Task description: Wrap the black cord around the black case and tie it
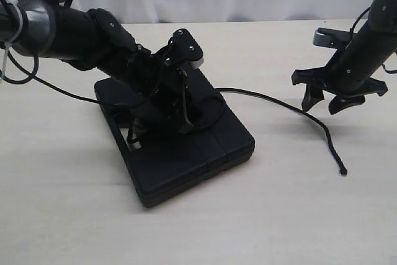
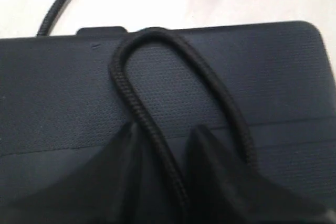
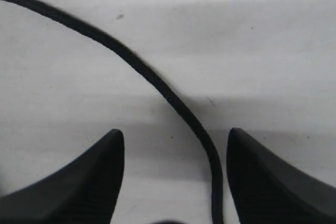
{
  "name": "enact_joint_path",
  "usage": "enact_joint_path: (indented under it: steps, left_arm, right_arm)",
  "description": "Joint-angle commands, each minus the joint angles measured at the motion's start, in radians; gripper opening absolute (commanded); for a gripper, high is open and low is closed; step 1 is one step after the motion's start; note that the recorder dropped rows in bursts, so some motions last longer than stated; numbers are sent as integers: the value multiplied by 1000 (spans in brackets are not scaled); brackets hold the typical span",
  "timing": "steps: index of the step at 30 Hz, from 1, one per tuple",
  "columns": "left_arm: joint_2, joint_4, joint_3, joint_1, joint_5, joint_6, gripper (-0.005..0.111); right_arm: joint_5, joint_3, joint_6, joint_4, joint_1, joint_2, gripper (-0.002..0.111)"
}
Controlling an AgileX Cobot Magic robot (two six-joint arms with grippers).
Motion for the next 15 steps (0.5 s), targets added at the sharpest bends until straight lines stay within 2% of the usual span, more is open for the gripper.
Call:
enact_joint_path:
  steps: [1,2,10,12,15]
  left_arm:
    - [2,2,-7,-7,-15,0,4]
    - [-1,7,-7,-7,-19,2,0]
    - [-24,-30,-7,-7,-172,-12,0]
    - [-24,-30,-7,-7,-178,-12,0]
    - [-24,-26,-7,-7,-178,-10,0]
  right_arm:
    - [4,5,-40,-6,-4,36,55]
    - [4,5,-49,-6,-4,45,55]
    - [-21,5,-85,-35,-4,107,54]
    - [-35,5,-77,-60,-4,113,51]
    - [-52,5,-77,-66,-4,125,38]
